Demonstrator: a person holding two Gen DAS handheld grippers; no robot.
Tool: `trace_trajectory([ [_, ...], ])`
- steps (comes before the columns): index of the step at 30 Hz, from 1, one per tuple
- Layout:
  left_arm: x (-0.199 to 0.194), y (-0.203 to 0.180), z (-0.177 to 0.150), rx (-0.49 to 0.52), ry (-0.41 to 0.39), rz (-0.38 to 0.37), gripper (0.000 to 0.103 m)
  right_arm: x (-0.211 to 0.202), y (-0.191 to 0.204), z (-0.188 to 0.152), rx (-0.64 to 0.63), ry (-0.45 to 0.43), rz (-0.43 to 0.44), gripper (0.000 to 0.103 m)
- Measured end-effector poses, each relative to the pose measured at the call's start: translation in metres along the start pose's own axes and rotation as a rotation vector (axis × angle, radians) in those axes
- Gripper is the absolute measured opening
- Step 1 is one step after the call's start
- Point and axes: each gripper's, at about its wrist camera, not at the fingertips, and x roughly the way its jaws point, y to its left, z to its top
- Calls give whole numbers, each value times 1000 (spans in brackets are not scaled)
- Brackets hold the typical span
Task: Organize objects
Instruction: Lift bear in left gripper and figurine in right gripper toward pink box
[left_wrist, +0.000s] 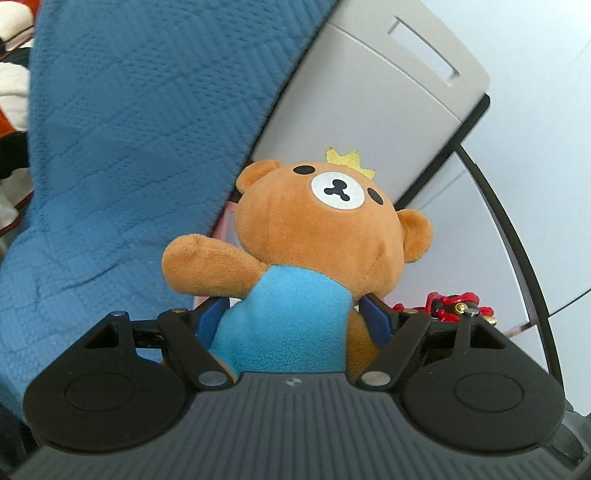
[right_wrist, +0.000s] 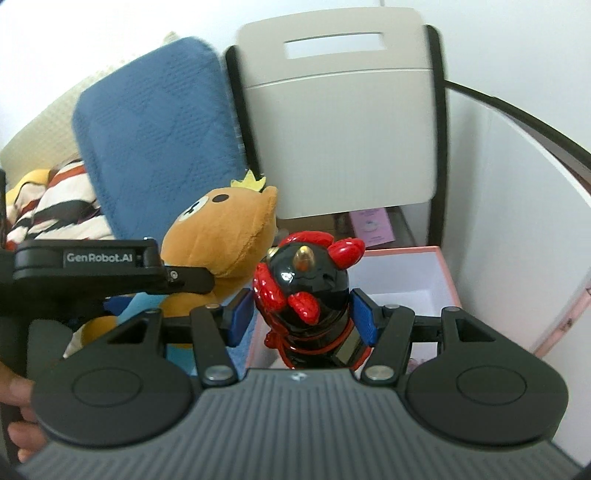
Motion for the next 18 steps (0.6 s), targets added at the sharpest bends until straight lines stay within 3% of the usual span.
trace_trajectory([
  [12,95,-33,-15,14,101,-23,81,34,-80,-26,119,82,-83,60],
  [18,134,-39,-42,37,162,-11,81,60,-107,-48,141,144,-102,60],
])
